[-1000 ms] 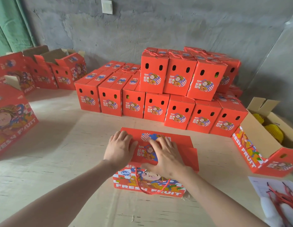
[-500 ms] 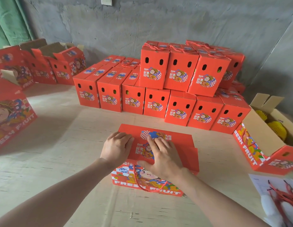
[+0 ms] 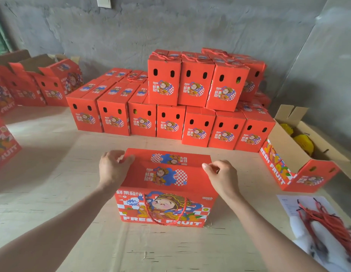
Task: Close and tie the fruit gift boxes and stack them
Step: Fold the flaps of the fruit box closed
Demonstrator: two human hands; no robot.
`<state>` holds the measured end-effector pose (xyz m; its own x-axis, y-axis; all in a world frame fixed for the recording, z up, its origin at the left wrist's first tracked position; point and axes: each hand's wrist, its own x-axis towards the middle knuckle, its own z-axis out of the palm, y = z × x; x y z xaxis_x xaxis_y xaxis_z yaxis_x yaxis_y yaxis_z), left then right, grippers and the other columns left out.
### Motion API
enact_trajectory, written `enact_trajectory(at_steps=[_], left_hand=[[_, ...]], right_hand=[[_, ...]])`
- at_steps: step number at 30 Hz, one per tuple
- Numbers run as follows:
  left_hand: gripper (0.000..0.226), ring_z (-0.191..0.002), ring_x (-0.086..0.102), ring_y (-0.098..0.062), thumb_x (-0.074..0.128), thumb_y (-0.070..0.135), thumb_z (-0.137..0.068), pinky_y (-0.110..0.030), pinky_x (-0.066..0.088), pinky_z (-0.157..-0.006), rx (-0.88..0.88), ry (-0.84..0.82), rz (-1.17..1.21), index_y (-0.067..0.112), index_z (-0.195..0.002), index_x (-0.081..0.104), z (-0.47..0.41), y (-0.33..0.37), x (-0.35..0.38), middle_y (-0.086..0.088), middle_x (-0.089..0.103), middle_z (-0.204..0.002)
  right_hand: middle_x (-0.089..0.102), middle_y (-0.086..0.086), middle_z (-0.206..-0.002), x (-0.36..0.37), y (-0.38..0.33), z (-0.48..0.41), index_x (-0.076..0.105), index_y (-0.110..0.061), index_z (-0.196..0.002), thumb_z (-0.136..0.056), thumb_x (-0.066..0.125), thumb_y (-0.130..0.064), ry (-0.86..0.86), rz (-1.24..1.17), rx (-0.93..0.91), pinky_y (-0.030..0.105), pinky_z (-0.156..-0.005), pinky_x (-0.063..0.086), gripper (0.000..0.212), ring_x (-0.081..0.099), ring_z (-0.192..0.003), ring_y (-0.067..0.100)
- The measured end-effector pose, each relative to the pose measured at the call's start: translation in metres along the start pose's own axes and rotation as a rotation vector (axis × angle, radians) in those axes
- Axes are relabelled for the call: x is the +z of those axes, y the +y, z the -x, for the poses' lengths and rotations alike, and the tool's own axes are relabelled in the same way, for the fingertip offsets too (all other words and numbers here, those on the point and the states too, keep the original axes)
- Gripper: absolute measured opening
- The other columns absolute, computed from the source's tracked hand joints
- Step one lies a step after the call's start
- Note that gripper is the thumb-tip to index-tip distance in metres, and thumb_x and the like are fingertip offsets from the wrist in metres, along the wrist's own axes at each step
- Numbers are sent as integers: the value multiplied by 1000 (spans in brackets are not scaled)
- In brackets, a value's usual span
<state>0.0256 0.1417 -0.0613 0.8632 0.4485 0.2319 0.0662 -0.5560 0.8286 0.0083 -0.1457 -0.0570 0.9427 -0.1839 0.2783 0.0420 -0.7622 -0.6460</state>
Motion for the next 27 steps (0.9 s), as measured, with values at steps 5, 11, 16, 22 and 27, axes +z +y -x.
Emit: enact_trajectory(at_steps=[5, 11, 16, 22, 27], left_hand=[[22, -83, 55, -24, 56, 17, -92, -33, 46, -74, 42, -33, -10, 1, -88, 70, 3, -2, -2, -14, 65, -99], [27, -104, 44, -33, 53, 13, -94, -38, 35, -91, 71, -48, -147, -6, -82, 68, 4, 0, 3, -17, 57, -96], [31, -79, 58, -32, 55, 21, -93, -39, 49, -74, -235, -207, 113, -5, -80, 66, -6, 0, -3, -14, 62, -78], [12, -75, 64, -27, 56, 20, -94, -33, 52, -63, -506, -384, 397, 17, -100, 65, -12, -1, -10, -12, 67, -88], [20, -81, 63, -27, 54, 19, -96, -34, 52, -63, -524, -385, 388, 24, -115, 47, -14, 0, -5, -11, 63, -95]], right_hand=[[51, 3, -72, 4, 3, 2, 57, -5, -69, -93, 60, -22, 54, -12, -74, 20, -60, 27, 29, 48, -68, 18], [54, 13, -77, 18, 5, 0, 57, 2, -71, -95, 56, -22, 79, -46, -16, 26, -65, 35, 34, 51, -74, 24], [48, 9, -71, 17, 4, 0, 48, -7, -61, -92, 60, -19, 106, -141, 18, 25, -66, 28, 35, 46, -76, 22], [49, 0, -72, 18, 7, -2, 49, -13, -74, -96, 53, -25, -92, -383, 201, 20, -55, 37, 26, 47, -69, 16], [51, 6, -94, 20, 9, -8, 51, -11, -95, -97, 51, -24, -148, -410, 214, 8, -51, 39, 13, 48, -73, 9]])
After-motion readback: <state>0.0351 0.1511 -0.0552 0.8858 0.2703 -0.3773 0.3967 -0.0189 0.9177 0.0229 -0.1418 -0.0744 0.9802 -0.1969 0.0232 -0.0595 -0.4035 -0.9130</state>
